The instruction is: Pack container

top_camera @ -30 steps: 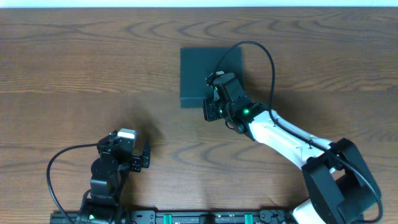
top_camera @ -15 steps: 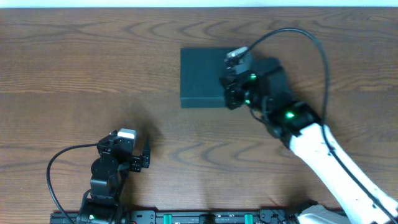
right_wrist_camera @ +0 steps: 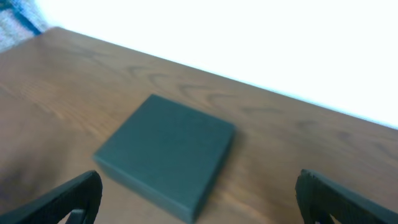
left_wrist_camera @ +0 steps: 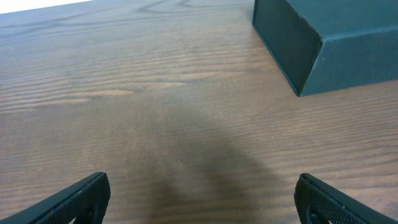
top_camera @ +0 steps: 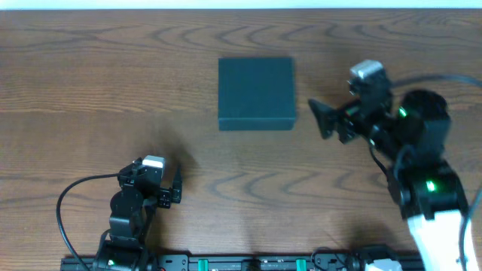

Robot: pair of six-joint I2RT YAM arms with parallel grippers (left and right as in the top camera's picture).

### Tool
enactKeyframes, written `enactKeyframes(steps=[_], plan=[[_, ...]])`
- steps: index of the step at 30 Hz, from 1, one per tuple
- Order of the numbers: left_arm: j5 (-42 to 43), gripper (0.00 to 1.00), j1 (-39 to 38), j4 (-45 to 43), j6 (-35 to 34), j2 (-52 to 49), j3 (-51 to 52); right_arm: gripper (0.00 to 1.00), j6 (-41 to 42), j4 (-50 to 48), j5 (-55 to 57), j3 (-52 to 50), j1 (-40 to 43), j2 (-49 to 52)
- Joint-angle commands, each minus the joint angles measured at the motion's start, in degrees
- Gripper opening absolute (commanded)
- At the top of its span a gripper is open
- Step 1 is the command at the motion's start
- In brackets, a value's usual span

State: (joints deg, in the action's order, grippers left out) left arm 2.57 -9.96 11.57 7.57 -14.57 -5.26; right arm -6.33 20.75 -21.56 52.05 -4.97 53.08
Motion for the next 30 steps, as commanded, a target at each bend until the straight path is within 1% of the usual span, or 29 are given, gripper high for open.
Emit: enactKeyframes(steps=[1, 2, 3, 4, 7, 8, 11, 13, 18, 20, 21, 22, 25, 26, 28, 29, 30], plan=[[-0.66, 0.95, 0.20, 0.44, 0.59, 0.39, 1.68, 0.99, -3.56, -5.35, -2.10, -8.70, 3.19, -3.82], [-0.66, 0.95, 0.20, 0.44, 0.59, 0.39, 1.68, 0.98, -3.63, -8.85, -2.60, -12.11, 3.85, -5.35], [-0.66, 0.96, 0.20, 0.44, 0.59, 0.39, 1.68, 0.95, -3.61, -15.15, -3.30, -17.20, 4.59, -7.26], [-0.66, 0.95, 0.20, 0.44, 0.59, 0.39, 1.68, 0.99, -3.61, -20.74, -4.63, -20.81, 5.29, -8.35], [-0.66, 0.96, 0.20, 0.44, 0.59, 0.39, 1.68, 0.99, -2.78, -31.67, -7.10, -27.58, 8.48, -10.54], [-0.66, 0.95, 0.20, 0.44, 0.59, 0.39, 1.68, 0.99, -0.57, -33.42, -7.21, -29.53, 10.21, -12.13], [-0.66, 0.95, 0.20, 0.44, 0.59, 0.39, 1.68, 0.99, 4.15, -33.16, -7.17, -32.98, 13.33, -17.94], [-0.66, 0.95, 0.20, 0.44, 0.59, 0.39, 1.68, 0.99, 4.15, -33.29, -6.62, -35.01, 13.53, -21.27], [-0.66, 0.95, 0.20, 0.44, 0.59, 0.39, 1.68, 0.99, 4.13, -34.32, -1.03, -39.85, 13.53, -28.35], [-0.66, 0.96, 0.20, 0.44, 0.59, 0.39, 1.68, 0.99, 6.01, -34.88, -2.93, -41.07, 13.53, -29.66], [-0.66, 0.95, 0.20, 0.44, 0.59, 0.39, 1.68, 0.99, 6.34, -37.07, -6.21, -41.86, 13.53, -30.34], [-0.66, 0.95, 0.20, 0.44, 0.59, 0.39, 1.68, 0.99, 4.72, -39.76, -8.48, -42.80, 13.60, -30.88], [-0.66, 0.95, 0.20, 0.44, 0.59, 0.39, 1.68, 0.99, 3.91, -46.40, -11.43, -45.64, 14.34, -31.54], [-0.66, 0.95, 0.20, 0.44, 0.59, 0.39, 1.68, 0.99, 3.91, -47.01, -10.27, -46.16, 14.45, -31.56], [-0.66, 0.95, 0.20, 0.44, 0.59, 0.39, 1.68, 0.99, 4.17, -47.71, -3.19, -47.17, 14.43, -31.61], [-0.66, 0.95, 0.20, 0.44, 0.59, 0.39, 1.68, 0.99, 4.20, -47.74, 2.14, -47.95, 14.32, -32.20], [-0.66, 0.95, 0.20, 0.44, 0.59, 0.39, 1.68, 0.99, 4.24, -47.69, 4.37, -48.43, 14.25, -32.81]])
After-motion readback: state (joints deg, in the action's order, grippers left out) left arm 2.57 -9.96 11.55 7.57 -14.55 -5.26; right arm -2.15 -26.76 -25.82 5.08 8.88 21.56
